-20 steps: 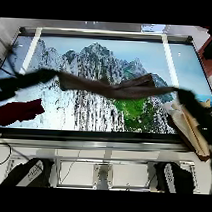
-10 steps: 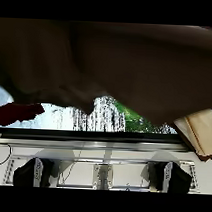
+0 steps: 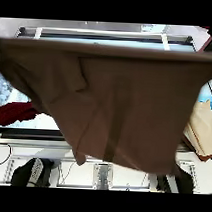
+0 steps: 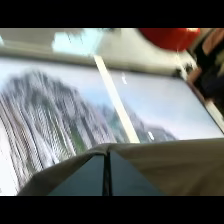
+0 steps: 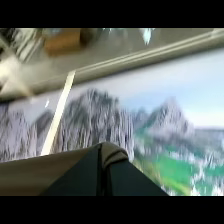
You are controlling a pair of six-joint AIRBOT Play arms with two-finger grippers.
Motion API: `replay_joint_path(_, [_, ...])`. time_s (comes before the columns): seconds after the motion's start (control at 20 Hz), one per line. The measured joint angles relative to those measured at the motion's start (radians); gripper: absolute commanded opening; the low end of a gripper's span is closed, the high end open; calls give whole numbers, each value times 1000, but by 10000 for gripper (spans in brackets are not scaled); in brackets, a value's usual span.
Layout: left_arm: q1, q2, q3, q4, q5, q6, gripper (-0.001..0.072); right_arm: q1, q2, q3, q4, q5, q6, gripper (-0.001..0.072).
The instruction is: Fold the shirts.
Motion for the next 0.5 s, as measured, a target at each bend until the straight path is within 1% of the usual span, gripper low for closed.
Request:
replay_joint_path(0.1, [-138,-92,-78,105,57,-4,8,87,-91,-73,-40,-57,-14,24])
replay_joint_path(0.2, [-284,-207,-127,245,151,-27,8,180,-173,-130,-69,-161,-19,24])
replay_joint_path(0.35, [-451,-397,-159,422,376,-123,8,346,-311,-177,-81,-397,-24,24])
replay_joint_path(0.5, [-524,-571,-162,503,597,-243,9,493,-457,-195,-84,-671,-25,23])
